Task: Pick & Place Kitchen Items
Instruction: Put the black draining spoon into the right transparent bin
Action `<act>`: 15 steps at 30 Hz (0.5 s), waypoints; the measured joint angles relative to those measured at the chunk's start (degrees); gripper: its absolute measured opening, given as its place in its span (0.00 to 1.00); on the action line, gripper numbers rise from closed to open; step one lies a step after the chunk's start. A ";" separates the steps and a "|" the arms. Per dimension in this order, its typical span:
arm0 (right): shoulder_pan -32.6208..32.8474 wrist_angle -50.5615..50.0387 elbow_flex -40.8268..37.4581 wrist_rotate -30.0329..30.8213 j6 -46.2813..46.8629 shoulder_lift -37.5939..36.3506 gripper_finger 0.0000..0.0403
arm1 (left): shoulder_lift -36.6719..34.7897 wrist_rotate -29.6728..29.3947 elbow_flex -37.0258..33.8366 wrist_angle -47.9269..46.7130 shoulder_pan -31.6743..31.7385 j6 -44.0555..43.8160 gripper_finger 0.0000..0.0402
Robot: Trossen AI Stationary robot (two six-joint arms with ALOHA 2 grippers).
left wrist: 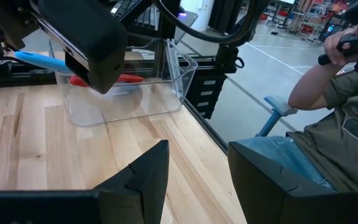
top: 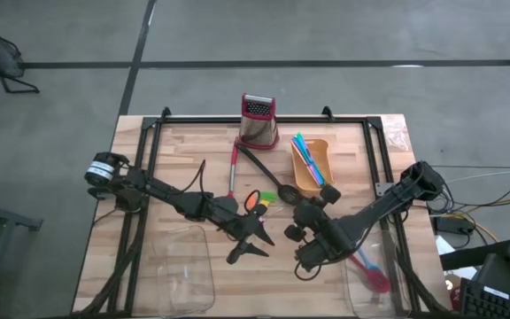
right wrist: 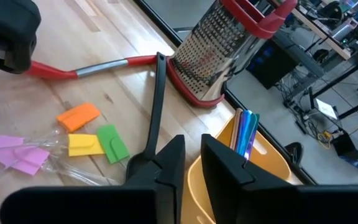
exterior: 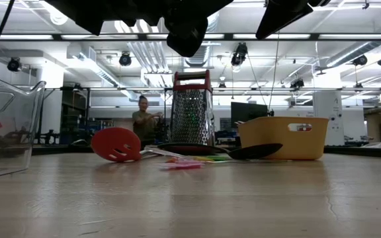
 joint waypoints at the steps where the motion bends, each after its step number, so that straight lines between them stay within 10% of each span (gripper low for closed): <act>1: 0.00 0.02 0.00 0.00 -0.02 0.00 0.14 | 0.00 0.00 0.00 0.02 -0.02 0.00 0.43; 15: -1.97 3.75 -2.55 0.11 -7.61 0.00 0.10 | -1.48 -0.15 0.00 -0.34 0.00 2.48 0.42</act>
